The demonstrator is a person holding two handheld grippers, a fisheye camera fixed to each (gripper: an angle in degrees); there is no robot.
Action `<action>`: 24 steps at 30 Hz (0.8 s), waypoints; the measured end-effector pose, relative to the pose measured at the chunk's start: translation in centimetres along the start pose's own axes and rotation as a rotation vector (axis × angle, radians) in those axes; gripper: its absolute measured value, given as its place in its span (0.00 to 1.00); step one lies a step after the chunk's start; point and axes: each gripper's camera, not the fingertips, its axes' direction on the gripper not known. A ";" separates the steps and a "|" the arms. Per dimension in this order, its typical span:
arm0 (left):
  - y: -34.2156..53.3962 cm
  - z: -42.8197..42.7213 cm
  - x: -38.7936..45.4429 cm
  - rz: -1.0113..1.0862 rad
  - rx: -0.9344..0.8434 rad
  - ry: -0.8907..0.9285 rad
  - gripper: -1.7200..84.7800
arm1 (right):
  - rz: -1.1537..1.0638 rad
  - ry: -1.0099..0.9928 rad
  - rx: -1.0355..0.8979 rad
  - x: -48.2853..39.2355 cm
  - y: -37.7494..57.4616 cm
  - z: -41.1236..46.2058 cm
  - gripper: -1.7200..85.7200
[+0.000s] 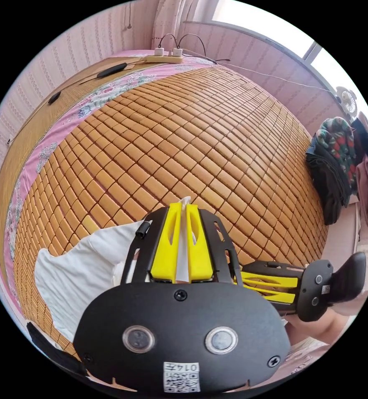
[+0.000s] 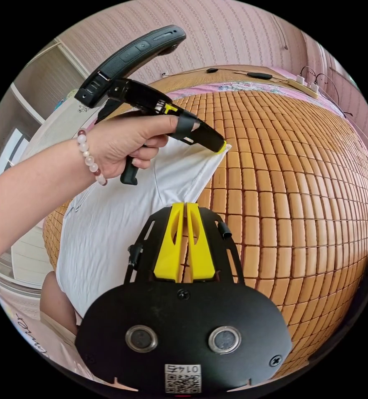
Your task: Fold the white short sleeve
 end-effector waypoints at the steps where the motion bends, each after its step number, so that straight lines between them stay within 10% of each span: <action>1: 0.0 -0.1 -0.3 -0.007 0.000 0.008 0.02 | -0.004 -0.010 -0.003 0.4 0.0 0.0 0.03; 9: 10.5 -10.6 -6.5 -0.121 0.347 -0.001 0.01 | -0.284 -0.043 0.158 -1.0 -0.5 -3.8 0.03; 24: 25.3 -11.7 -16.0 -0.406 0.337 0.099 0.05 | -0.376 -0.051 -0.007 -1.5 -3.0 0.0 0.07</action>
